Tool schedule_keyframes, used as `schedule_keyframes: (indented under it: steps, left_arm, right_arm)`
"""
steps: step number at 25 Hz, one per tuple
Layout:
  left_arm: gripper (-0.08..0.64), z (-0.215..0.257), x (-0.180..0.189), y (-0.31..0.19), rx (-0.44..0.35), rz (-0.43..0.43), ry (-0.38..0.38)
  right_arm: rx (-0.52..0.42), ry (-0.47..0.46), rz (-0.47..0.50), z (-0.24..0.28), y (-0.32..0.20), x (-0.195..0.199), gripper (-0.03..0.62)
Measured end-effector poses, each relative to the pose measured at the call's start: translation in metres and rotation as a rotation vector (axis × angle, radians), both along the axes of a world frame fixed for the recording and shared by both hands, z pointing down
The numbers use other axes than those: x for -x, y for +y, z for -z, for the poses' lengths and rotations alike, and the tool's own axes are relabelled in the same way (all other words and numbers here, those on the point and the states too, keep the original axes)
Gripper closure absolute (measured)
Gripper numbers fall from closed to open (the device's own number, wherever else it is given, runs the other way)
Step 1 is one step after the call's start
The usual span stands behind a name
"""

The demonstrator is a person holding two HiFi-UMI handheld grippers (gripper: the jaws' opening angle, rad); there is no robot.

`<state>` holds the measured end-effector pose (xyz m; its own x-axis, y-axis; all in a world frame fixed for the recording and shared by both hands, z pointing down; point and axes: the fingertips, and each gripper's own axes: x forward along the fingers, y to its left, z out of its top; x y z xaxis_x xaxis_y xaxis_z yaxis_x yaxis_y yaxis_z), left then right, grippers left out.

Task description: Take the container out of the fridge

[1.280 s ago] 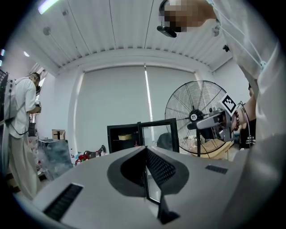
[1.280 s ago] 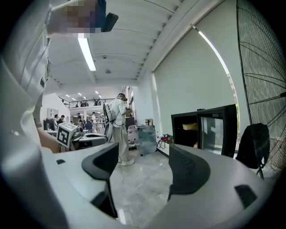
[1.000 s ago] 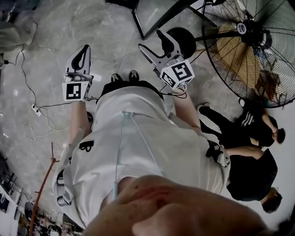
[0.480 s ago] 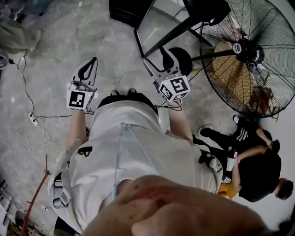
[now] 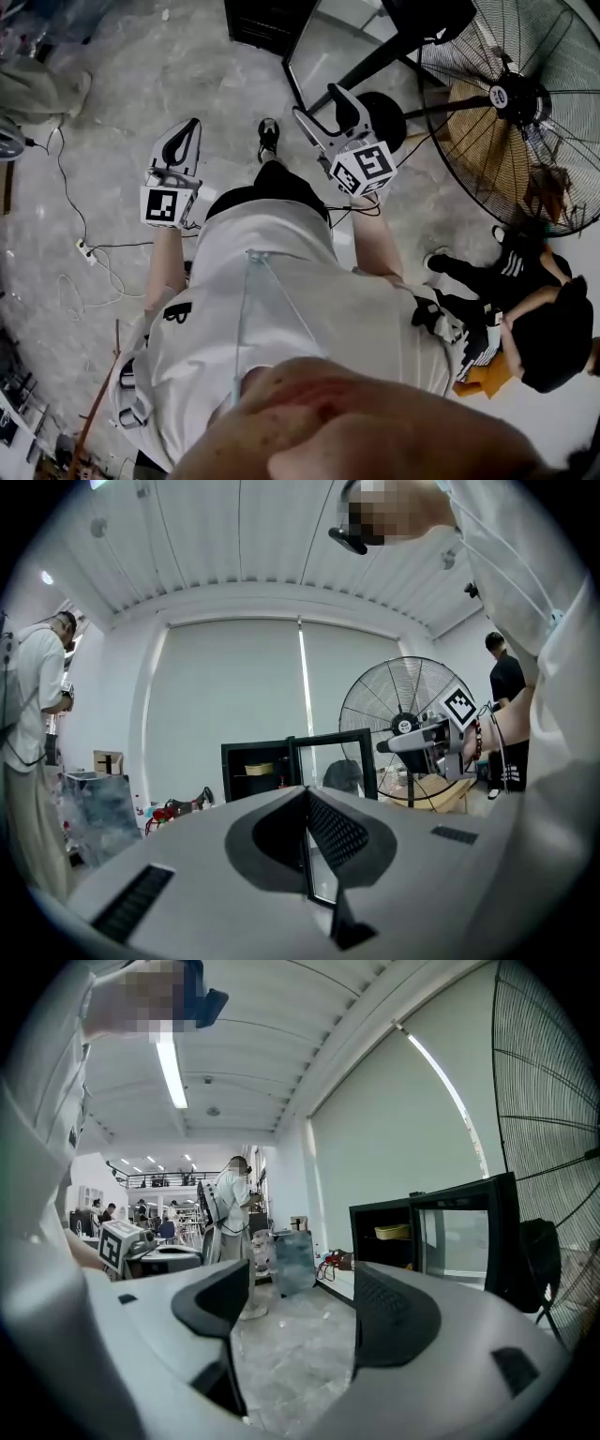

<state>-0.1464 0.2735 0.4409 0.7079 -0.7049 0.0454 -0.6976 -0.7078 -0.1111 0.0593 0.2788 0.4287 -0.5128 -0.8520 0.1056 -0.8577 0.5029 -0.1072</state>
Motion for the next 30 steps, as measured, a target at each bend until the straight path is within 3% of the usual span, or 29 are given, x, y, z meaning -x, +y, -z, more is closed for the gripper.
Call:
schedule_keyframes:
  steps: [5,12,15,19,23,30]
  left_arm:
    - [0.551,-0.006,0.010,-0.034,-0.022,0.029,-0.019]
    - [0.551,-0.009,-0.002,-0.101,0.005,0.038,-0.030]
    - [0.551,-0.010,-0.010,-0.140,0.024,0.050,-0.062]
    - [0.551,-0.008,-0.029,-0.200,0.031,0.041,-0.031]
    - [0.551,-0.001,-0.037,-0.257,0.042,0.044,-0.049]
    - [0.551,0.006,-0.063,-0.343,0.029,0.085,-0.038]
  right_arm:
    - [-0.024,-0.057,0.034,0.004,-0.039,0.012,0.256]
    - [-0.026,0.039,-0.007,0.008,-0.111,0.011,0.256]
    - [-0.001,0.046,-0.005,0.007,-0.147,0.004,0.256]
    - [0.018,0.055,-0.007,0.005,-0.200,-0.006,0.256]
    - [0.038,0.041,-0.030,0.006,-0.261,-0.011,0.256]
    - [0.012,0.038,0.000,0.009,-0.344,-0.034,0.256]
